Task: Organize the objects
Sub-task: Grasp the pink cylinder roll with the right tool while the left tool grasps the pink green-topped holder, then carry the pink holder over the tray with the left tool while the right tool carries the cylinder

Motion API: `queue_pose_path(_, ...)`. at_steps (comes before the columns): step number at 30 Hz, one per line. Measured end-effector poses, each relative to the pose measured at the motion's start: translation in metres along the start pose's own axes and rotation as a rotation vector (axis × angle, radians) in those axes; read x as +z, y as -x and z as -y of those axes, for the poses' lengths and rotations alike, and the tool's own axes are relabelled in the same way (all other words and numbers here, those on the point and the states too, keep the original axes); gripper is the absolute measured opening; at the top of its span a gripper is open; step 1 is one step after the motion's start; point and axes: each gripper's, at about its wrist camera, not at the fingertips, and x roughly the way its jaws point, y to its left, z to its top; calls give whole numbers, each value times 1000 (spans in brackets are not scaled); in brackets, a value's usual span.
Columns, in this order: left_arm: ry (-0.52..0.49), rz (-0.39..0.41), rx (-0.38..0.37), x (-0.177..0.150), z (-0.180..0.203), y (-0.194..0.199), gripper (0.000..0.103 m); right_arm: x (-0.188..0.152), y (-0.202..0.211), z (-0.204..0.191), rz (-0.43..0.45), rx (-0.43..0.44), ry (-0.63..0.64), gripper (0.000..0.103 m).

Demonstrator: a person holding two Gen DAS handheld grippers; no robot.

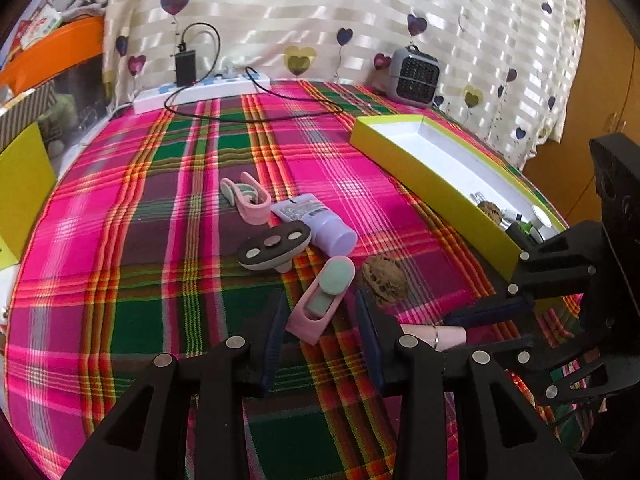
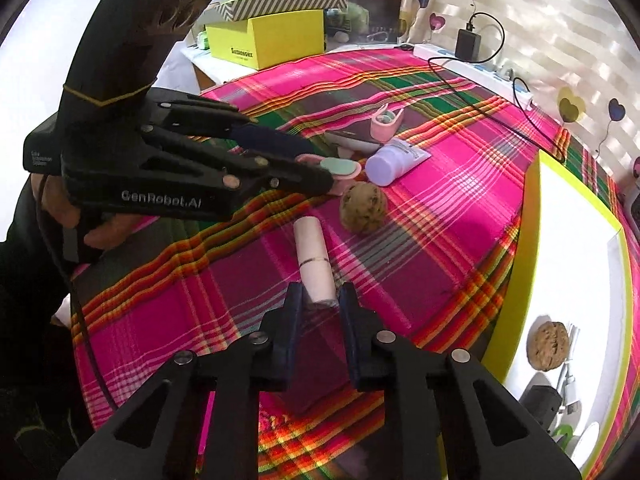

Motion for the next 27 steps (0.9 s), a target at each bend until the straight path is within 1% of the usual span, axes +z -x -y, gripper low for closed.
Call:
queue_pose_path(5, -2, -34, 5, 2, -1, -9, 34, 4, -3, -3, 6, -14, 10, 20)
queue_pose_path(10, -15, -34, 18, 2, 3, -10, 33, 10, -9, -3, 12, -17, -13, 20)
queue_pose_path(12, -18, -32, 28, 2, 3, -9, 27, 12, -11, -2, 16, -18, -26, 20)
queue_pose_path(13, -17, -32, 36, 1, 4, -9, 20, 13, -11, -2, 19, -17, -29, 20)
queue_pose_path(14, -16, -35, 44, 1, 4, -9, 16, 13, -11, -2, 21, -15, -34, 20)
queue_pose_path(18, -17, -34, 68, -2, 8, -7, 16, 11, -9, -5, 26, -2, -34, 17)
queue_pose_path(21, -10, -32, 71, -4, 11, -6, 16, 8, -7, -5, 39, 6, -51, 17)
queue_pose_path(25, 13, -11, 75, -10, 18, 2, 16, 1, 0, -1, 68, 9, -86, 17)
queue_pose_path(27, 31, 1, 89, -13, 21, 6, 16, -3, 6, 1, 86, 4, -103, 17)
